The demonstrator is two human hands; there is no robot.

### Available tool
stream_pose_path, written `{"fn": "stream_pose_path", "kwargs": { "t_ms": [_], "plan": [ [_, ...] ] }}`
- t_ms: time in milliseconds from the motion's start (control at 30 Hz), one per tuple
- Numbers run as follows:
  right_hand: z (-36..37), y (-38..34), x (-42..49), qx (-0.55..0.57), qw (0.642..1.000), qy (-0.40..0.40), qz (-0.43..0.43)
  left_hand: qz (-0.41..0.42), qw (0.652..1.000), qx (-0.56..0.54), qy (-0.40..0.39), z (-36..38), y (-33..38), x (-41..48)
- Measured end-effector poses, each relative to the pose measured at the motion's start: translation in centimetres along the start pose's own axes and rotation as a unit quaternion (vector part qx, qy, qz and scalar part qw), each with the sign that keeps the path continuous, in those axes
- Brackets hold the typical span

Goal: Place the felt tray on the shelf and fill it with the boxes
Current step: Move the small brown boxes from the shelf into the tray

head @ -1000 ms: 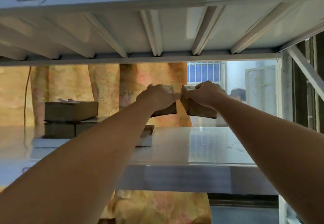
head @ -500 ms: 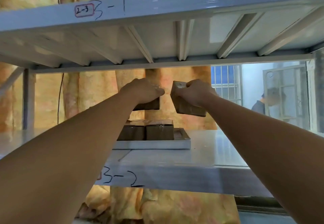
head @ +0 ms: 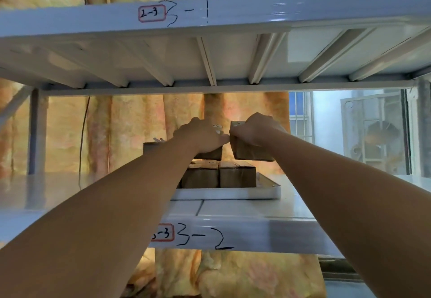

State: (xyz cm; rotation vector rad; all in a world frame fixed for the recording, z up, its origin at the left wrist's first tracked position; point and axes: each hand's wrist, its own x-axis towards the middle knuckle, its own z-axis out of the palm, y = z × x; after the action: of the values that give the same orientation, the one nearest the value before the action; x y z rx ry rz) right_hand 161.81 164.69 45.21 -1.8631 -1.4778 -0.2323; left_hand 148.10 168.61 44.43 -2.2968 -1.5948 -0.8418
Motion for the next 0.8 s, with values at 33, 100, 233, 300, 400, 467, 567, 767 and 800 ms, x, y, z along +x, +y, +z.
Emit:
{"fn": "stream_pose_path", "kwargs": {
  "t_ms": [33, 100, 233, 300, 400, 467, 567, 767, 800],
  "plan": [
    [0.0, -0.1, 0.1, -0.002, 1.0, -0.003, 0.003, -0.006, 1.0, 0.002, -0.009, 0.1, 0.0, 0.0],
    [0.2, -0.2, 0.3, -0.003, 1.0, -0.005, 0.006, -0.015, 0.999, 0.026, -0.017, 0.4, -0.2, -0.2],
    [0.9, -0.7, 0.7, -0.004, 1.0, -0.017, 0.0, -0.008, 0.998, 0.059, -0.016, 0.9, -0.5, -0.6],
    [1.1, -0.9, 0.8, -0.003, 1.0, -0.021, 0.0, -0.003, 0.998, 0.062, -0.022, 1.0, -0.6, -0.7],
    [1.5, -1.0, 1.0, 0.004, 1.0, -0.028, -0.004, 0.008, 0.997, 0.07, -0.04, 1.1, -0.5, -0.8],
    [1.8, -1.1, 1.1, 0.007, 1.0, -0.03, -0.003, 0.012, 0.996, 0.081, -0.035, 1.3, -0.5, -0.9],
    [2.2, -1.2, 1.5, 0.013, 0.999, -0.035, 0.005, 0.012, 0.995, 0.094, -0.021, 1.4, -0.5, -1.0],
    [3.5, -1.2, 1.9, -0.002, 0.997, -0.07, 0.014, 0.008, 0.995, 0.094, -0.042, 1.2, -0.5, -0.9],
    [3.6, -1.2, 1.9, -0.01, 0.997, -0.075, 0.011, 0.008, 0.994, 0.101, -0.04, 1.2, -0.5, -1.0]
  ]
}}
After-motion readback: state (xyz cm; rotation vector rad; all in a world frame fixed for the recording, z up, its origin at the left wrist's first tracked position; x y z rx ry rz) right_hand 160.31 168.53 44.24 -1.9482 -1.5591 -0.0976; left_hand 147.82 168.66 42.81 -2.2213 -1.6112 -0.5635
